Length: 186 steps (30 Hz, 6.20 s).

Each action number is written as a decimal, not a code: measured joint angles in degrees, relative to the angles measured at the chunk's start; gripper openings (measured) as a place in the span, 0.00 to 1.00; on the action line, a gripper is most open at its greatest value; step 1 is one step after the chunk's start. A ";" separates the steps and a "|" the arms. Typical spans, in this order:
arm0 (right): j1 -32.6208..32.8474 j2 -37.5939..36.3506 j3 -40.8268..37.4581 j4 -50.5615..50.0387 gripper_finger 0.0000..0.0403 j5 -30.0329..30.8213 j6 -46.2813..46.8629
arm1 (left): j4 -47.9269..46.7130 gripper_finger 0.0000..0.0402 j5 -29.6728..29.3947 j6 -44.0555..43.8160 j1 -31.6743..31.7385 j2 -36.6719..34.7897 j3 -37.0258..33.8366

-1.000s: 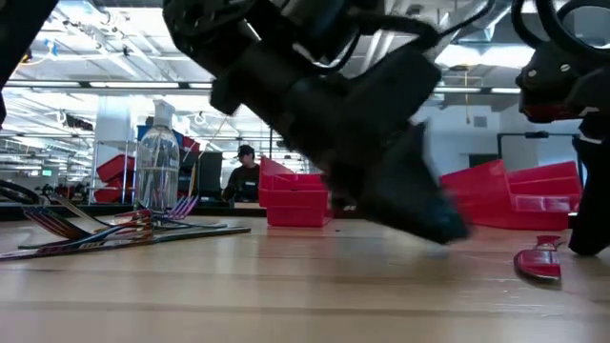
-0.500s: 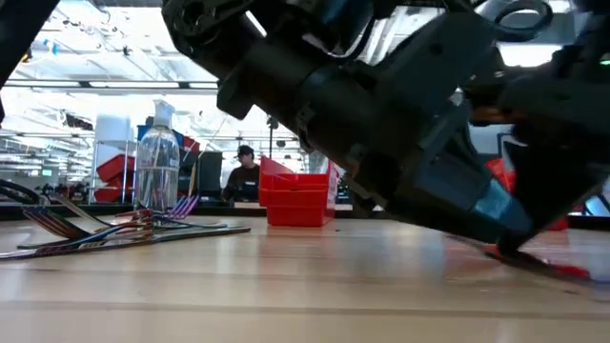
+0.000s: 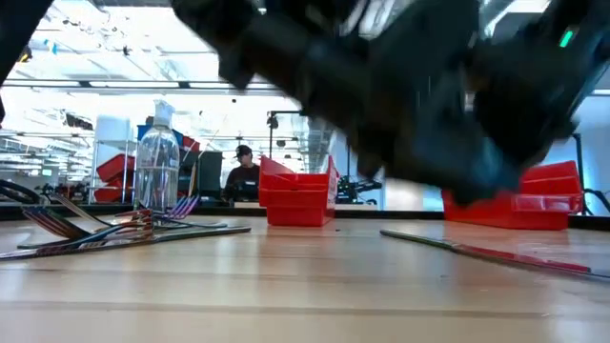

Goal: Sort silverware

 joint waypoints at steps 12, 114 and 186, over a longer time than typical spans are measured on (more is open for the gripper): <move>10.82 1.19 0.09 7.48 0.00 2.73 22.36 | -10.78 0.32 -7.80 22.81 5.47 -6.54 0.64; 1.72 -27.44 -16.54 -2.49 0.00 0.59 3.11 | -28.45 0.32 -8.83 36.56 2.20 -0.26 14.26; 1.76 -2.90 -18.59 19.41 0.32 3.10 48.93 | -19.62 0.00 7.01 84.40 10.12 7.51 12.92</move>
